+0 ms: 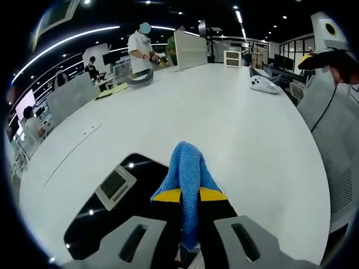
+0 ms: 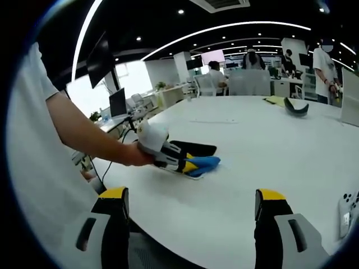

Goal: Wipe the mirror surface with the cleaning cloth until all visible marks leave the cleaned area.

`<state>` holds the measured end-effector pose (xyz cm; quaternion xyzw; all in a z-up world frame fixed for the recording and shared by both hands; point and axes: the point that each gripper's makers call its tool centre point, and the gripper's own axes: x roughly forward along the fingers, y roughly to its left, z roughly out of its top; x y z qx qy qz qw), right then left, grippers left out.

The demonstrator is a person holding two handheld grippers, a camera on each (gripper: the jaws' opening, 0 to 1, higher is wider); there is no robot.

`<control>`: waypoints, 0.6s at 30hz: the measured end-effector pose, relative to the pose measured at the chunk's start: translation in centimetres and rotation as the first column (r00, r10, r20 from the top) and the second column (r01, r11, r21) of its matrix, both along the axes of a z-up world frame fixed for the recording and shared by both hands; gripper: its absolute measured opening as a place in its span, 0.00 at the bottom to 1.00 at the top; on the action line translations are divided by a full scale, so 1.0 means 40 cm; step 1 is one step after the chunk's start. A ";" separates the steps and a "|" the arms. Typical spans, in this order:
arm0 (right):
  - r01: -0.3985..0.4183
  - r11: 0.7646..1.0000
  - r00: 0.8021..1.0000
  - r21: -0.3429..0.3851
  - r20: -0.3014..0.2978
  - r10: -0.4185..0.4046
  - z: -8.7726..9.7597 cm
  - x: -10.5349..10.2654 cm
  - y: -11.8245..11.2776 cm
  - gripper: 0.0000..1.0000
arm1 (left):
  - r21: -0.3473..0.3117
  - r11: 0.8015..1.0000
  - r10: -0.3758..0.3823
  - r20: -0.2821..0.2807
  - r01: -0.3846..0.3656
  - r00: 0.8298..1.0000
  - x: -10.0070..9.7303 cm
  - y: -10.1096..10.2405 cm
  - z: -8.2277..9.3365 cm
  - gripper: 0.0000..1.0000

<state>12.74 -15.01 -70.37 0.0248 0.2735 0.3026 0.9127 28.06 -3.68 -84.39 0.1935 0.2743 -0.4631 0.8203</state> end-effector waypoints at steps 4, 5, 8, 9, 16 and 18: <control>-0.002 1.000 1.000 -0.001 0.002 0.002 0.000 0.004 0.001 0.93 | -0.003 1.000 0.002 0.003 -0.002 1.000 0.004 0.002 0.000 0.07; -0.002 1.000 1.000 -0.001 0.001 0.002 0.001 0.005 0.002 0.93 | -0.004 1.000 0.002 0.004 -0.002 1.000 0.006 0.003 0.000 0.07; 0.002 1.000 1.000 0.003 0.005 -0.002 0.003 0.008 0.001 0.92 | -0.003 1.000 0.004 0.003 -0.004 1.000 0.009 0.004 0.002 0.07; 0.003 1.000 1.000 0.004 0.003 -0.003 0.003 0.009 0.001 0.92 | -0.002 1.000 0.004 0.004 -0.004 1.000 0.011 0.005 0.002 0.07; 0.006 1.000 1.000 0.007 0.003 -0.006 0.001 0.015 0.000 0.92 | -0.004 1.000 0.007 0.010 -0.007 1.000 0.018 0.009 0.001 0.07; 0.005 1.000 1.000 0.007 0.001 -0.005 -0.001 0.016 0.000 0.92 | -0.004 1.000 0.009 0.010 -0.009 1.000 0.022 0.011 0.001 0.07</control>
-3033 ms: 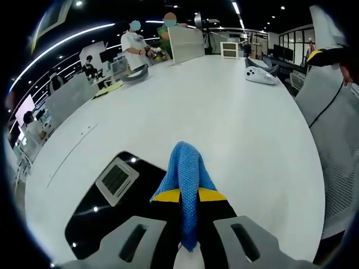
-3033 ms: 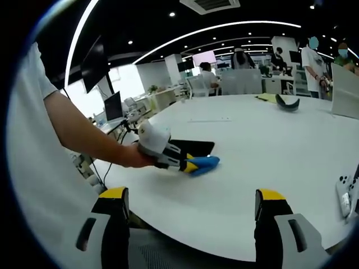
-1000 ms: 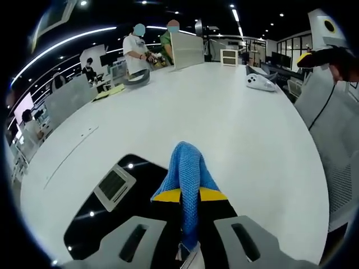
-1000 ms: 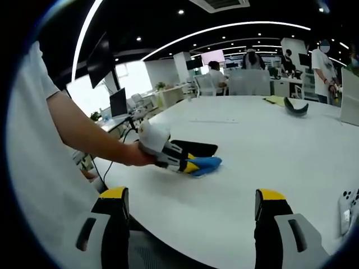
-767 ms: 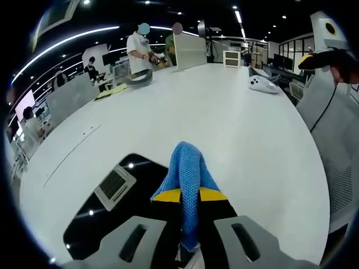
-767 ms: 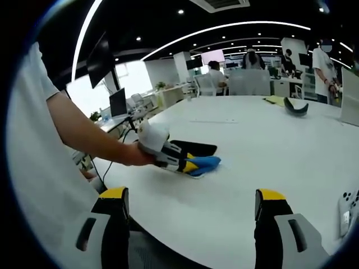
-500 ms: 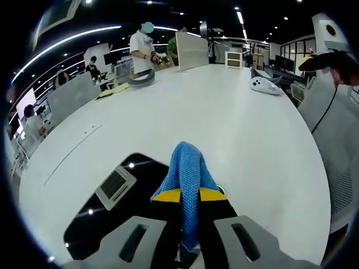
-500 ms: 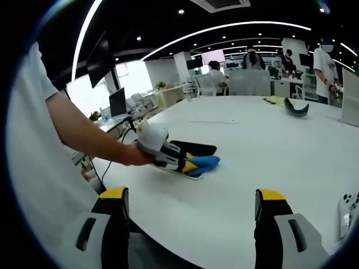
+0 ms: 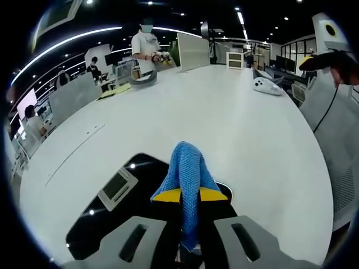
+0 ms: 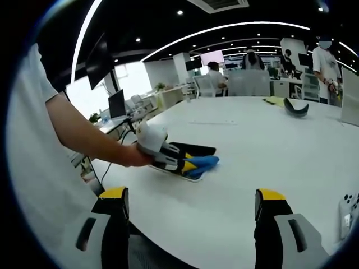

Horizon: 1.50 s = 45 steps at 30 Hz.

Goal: Wipe the mirror surface with the cleaning cloth until all visible marks leave the cleaned area.

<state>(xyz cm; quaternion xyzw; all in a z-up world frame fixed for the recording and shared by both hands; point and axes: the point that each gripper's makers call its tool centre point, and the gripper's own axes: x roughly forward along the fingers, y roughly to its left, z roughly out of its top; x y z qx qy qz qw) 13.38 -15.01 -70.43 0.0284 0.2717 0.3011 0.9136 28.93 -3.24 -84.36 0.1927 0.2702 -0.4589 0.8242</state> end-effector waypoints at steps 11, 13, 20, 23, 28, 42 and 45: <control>0.001 1.000 1.000 -0.004 0.000 -0.001 0.002 0.006 -0.004 0.92 | -0.003 1.000 0.005 0.004 -0.005 1.000 0.015 0.008 0.001 0.07; 0.000 1.000 1.000 -0.004 -0.002 0.000 0.002 0.007 -0.001 0.92 | -0.002 1.000 0.005 0.004 -0.005 1.000 0.018 0.009 0.000 0.07; -0.013 1.000 1.000 -0.001 -0.006 0.013 -0.002 0.008 0.016 0.93 | -0.002 1.000 0.009 0.009 -0.009 1.000 0.029 0.016 0.001 0.07; -0.016 1.000 1.000 0.002 -0.004 0.016 -0.001 0.009 0.020 0.93 | 0.000 1.000 0.009 0.013 -0.009 1.000 0.036 0.020 0.000 0.07; -0.017 1.000 1.000 0.004 -0.008 0.017 -0.003 0.010 0.022 0.93 | 0.003 1.000 0.016 0.015 -0.016 1.000 0.049 0.027 0.001 0.07; -0.008 1.000 1.000 0.008 -0.022 0.008 -0.016 0.009 0.020 0.93 | 0.005 0.999 0.031 0.021 -0.031 0.999 0.079 0.039 0.002 0.07; -0.009 1.000 1.000 0.007 -0.024 0.009 -0.018 0.008 0.021 0.93 | 0.004 0.999 0.036 0.021 -0.036 0.999 0.084 0.041 0.002 0.07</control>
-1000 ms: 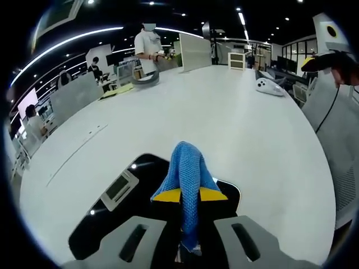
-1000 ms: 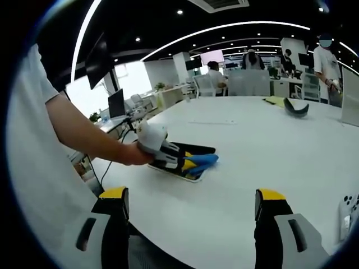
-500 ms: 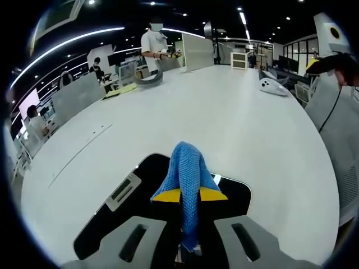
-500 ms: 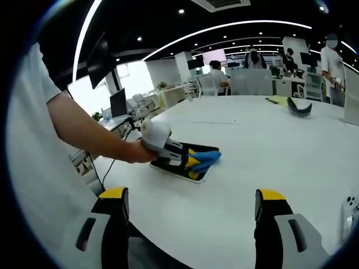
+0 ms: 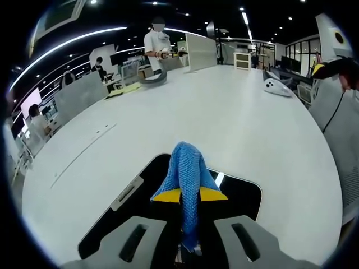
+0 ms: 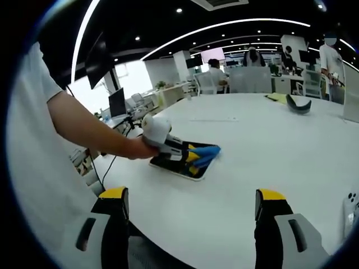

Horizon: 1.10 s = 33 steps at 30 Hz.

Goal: Wipe the mirror surface with the cleaning cloth until all visible marks leave the cleaned area.

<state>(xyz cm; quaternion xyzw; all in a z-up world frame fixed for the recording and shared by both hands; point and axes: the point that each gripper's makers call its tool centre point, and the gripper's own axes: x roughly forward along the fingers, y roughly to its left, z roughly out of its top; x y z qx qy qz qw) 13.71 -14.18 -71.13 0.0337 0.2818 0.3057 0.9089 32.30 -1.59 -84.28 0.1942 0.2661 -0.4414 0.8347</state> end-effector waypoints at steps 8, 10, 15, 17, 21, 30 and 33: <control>0.005 1.000 1.000 -0.004 -0.003 -0.005 -0.001 0.002 -0.007 0.93 | 0.006 1.000 0.002 0.004 -0.002 1.000 0.017 0.007 -0.001 0.07; 0.005 1.000 1.000 -0.005 -0.006 -0.005 -0.002 0.003 -0.008 0.93 | 0.007 1.000 0.003 0.004 -0.003 1.000 0.023 0.009 0.000 0.07; 0.000 1.000 1.000 -0.012 -0.010 -0.001 -0.008 0.004 -0.008 0.93 | 0.003 1.000 0.011 0.003 -0.011 1.000 0.034 0.013 0.000 0.07; 0.002 1.000 1.000 -0.010 -0.010 -0.002 -0.007 0.005 -0.007 0.92 | 0.001 1.000 0.013 0.000 -0.013 1.000 0.040 0.015 0.000 0.07; -0.005 1.000 1.000 -0.014 -0.012 0.005 -0.007 0.007 -0.006 0.92 | 0.006 1.000 0.015 0.000 -0.015 1.000 0.051 0.018 0.001 0.07; -0.004 1.000 1.000 -0.015 -0.010 0.004 -0.006 0.013 -0.012 0.92 | 0.013 1.000 0.019 0.000 -0.019 1.000 0.067 0.024 0.000 0.07; -0.002 1.000 1.000 -0.014 -0.009 0.002 -0.005 0.016 -0.012 0.92 | 0.019 1.000 0.014 0.003 -0.014 1.000 0.072 0.025 0.001 0.07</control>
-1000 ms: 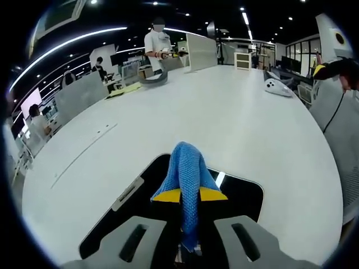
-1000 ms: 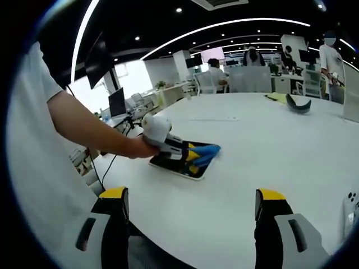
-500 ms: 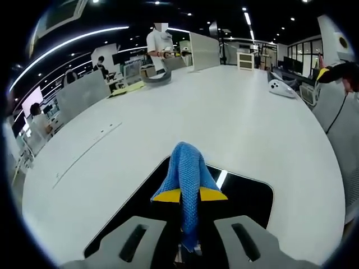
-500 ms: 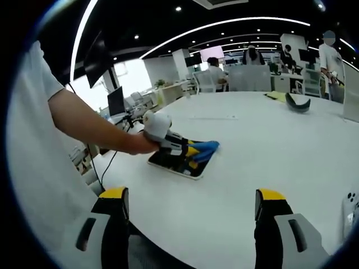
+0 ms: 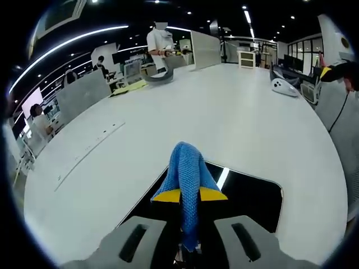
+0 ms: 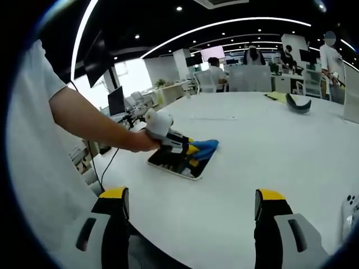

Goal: Wipe the mirror surface with the cleaning cloth until all visible marks leave the cleaned area.

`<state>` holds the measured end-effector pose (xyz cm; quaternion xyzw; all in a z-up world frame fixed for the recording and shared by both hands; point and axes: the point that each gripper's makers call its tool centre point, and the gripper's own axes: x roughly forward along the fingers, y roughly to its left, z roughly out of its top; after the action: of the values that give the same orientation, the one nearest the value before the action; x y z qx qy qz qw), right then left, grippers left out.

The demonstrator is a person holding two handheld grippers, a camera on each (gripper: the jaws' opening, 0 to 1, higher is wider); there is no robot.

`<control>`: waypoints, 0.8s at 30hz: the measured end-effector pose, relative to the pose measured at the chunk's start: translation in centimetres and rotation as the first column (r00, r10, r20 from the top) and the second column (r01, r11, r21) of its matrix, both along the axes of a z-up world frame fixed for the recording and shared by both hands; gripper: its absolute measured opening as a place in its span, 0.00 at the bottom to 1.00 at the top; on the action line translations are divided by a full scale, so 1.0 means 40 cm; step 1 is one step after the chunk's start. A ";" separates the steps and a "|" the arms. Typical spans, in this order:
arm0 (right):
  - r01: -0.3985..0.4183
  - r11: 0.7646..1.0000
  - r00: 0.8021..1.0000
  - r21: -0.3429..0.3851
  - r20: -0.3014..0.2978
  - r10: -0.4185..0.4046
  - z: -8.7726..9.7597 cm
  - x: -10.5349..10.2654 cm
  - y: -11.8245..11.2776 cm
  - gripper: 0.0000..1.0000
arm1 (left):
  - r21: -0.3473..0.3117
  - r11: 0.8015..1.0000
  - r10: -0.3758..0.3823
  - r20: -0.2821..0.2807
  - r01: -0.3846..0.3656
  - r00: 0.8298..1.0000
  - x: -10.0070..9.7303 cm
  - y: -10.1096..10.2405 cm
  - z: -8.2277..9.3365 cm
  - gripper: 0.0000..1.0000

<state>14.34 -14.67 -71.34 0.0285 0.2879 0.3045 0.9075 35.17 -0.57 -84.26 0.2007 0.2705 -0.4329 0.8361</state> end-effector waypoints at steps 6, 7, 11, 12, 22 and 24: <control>0.009 1.000 1.000 0.004 -0.003 -0.009 -0.005 -0.001 -0.003 0.92 | -0.001 1.000 0.012 0.001 -0.012 1.000 0.012 0.006 0.000 0.07; 0.009 1.000 1.000 0.005 -0.004 -0.009 -0.006 -0.001 -0.003 0.92 | -0.002 1.000 0.013 0.001 -0.013 1.000 0.015 0.007 0.000 0.07; 0.013 1.000 1.000 0.002 -0.011 -0.013 -0.011 -0.003 -0.007 0.92 | -0.004 1.000 0.021 0.000 -0.021 1.000 0.023 0.010 0.000 0.07; 0.013 1.000 1.000 0.001 -0.012 -0.013 -0.012 -0.003 -0.007 0.92 | -0.005 1.000 0.022 0.000 -0.022 1.000 0.025 0.010 0.000 0.07; 0.019 1.000 1.000 -0.010 -0.014 -0.019 -0.011 0.007 -0.016 0.92 | -0.005 0.999 0.035 0.006 -0.035 0.999 0.045 0.017 0.001 0.07; 0.021 1.000 1.000 -0.008 -0.012 -0.021 -0.010 0.008 -0.015 0.92 | -0.003 0.999 0.041 0.007 -0.041 0.999 0.048 0.018 0.000 0.07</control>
<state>14.65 -15.29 -71.75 0.0300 0.2943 0.2939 0.9089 37.10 0.16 -84.24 0.1954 0.2708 -0.4152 0.8462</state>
